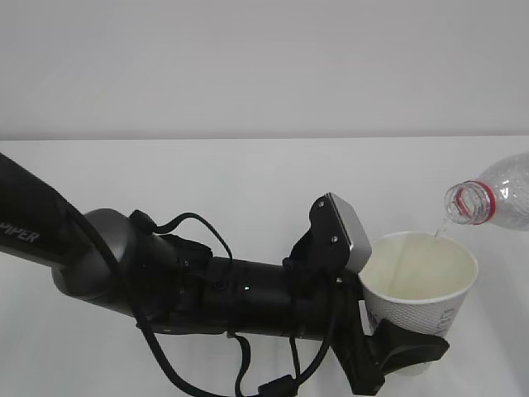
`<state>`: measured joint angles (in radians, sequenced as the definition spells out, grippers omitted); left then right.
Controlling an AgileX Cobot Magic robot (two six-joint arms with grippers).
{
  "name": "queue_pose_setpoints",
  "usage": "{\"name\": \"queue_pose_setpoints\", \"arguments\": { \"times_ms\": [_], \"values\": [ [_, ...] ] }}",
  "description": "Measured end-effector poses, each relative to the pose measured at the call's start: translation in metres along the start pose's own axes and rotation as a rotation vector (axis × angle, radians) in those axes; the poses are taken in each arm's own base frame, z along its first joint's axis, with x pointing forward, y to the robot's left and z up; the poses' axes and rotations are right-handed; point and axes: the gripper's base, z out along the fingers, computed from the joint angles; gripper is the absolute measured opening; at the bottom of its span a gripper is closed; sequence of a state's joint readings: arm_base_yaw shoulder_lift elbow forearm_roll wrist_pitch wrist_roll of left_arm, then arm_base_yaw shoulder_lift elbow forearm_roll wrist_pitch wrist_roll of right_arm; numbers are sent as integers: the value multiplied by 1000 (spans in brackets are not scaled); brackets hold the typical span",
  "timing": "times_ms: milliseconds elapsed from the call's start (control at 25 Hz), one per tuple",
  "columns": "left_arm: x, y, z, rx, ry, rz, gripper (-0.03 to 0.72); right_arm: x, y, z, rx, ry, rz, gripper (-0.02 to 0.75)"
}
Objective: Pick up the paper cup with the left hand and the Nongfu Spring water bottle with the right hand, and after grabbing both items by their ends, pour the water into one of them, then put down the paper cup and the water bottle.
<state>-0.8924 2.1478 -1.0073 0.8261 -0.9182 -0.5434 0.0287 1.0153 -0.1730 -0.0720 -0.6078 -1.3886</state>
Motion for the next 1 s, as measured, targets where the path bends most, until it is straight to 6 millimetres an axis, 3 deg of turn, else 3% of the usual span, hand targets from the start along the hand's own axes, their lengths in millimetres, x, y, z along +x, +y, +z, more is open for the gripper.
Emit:
{"name": "queue_pose_setpoints", "arguments": {
  "times_ms": [1000],
  "values": [
    [0,0,0,1,1,1,545,1,0,0,2,11,-1,401]
  ]
}}
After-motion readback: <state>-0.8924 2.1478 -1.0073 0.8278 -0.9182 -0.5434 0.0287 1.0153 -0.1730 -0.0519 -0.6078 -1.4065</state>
